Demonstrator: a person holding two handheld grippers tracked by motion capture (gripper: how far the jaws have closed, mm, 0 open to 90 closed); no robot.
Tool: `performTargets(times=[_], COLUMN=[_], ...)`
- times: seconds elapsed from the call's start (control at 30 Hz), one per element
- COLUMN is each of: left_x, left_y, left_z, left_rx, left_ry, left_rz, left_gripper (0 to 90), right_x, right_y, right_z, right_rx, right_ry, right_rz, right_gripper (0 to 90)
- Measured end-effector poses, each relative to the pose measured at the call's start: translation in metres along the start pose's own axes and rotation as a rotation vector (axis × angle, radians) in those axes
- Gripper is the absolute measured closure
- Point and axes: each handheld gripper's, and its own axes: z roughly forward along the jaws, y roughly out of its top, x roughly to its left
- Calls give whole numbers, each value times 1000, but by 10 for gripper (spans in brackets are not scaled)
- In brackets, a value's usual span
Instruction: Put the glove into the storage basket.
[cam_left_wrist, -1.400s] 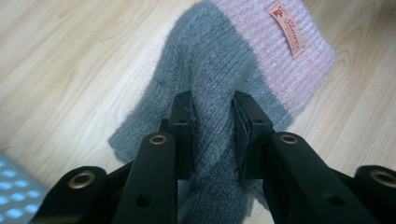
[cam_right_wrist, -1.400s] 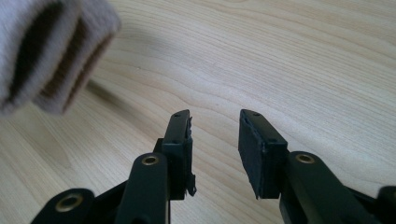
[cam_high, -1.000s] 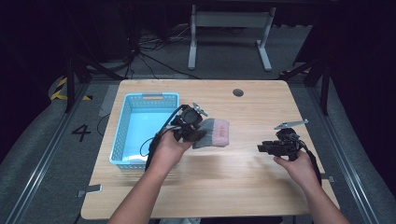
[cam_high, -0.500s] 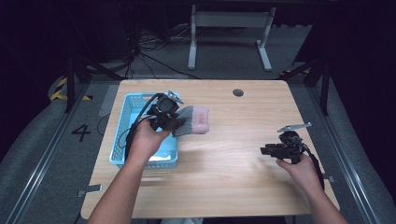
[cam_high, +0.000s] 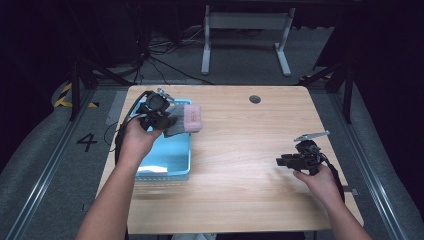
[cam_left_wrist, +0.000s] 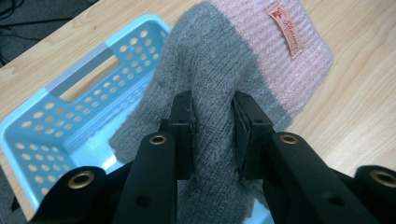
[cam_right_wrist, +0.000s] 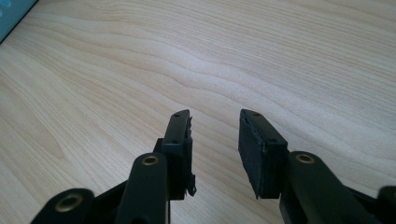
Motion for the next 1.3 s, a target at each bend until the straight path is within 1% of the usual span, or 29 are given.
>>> performTargets(times=[0.03,0.1,0.17,0.2,0.23,0.27,0.3,0.37,0.47,0.5,0.57,0.7,0.9,1.03,1.13,1.2,1.3], left_x=[3,10,16,19,19,24,28,34,42,43,45,47,49,52,56,57,58], left_y=[-2,-4,-7,-8,-8,-10,-11,-13,-14,-15,-17,-19,-17,-16,-15,-15,-15], left_z=[-1,-1,-1,-1,-1,0,1,4,9,12,18,31,48,58,67,72,80], left_rx=[0,-4,2,3,3,12,17,18,43,50,58,83,118,131,137,143,177], left_ry=[3,-4,-15,-12,-12,3,9,12,21,28,26,12,-6,-10,-25,-29,-7], left_rz=[1,1,4,14,14,28,34,25,11,6,3,4,21,33,25,27,44], left_gripper=[721,721,721,721,721,721,720,720,719,719,719,718,718,717,717,716,715], right_x=[1,2,3,3,3,2,2,3,3,3,4,4,6,7,8,9,9], right_y=[0,0,0,0,-1,-1,-2,-3,-5,-6,-6,-8,-10,-13,-15,-17,-19], right_z=[1,2,3,2,2,2,2,2,1,1,1,2,3,3,2,1,0], right_rx=[2,7,6,7,7,7,6,10,11,12,14,18,21,23,24,23,24], right_ry=[3,4,4,4,3,2,0,0,-4,-6,-8,-7,-6,-8,-11,-11,-15], right_rz=[-3,-6,-7,-5,-4,-2,0,5,7,5,11,11,8,14,14,13,14], right_gripper=[644,643,643,643,642,642,642,641,640,640,640,639,635,632,631,630,629])
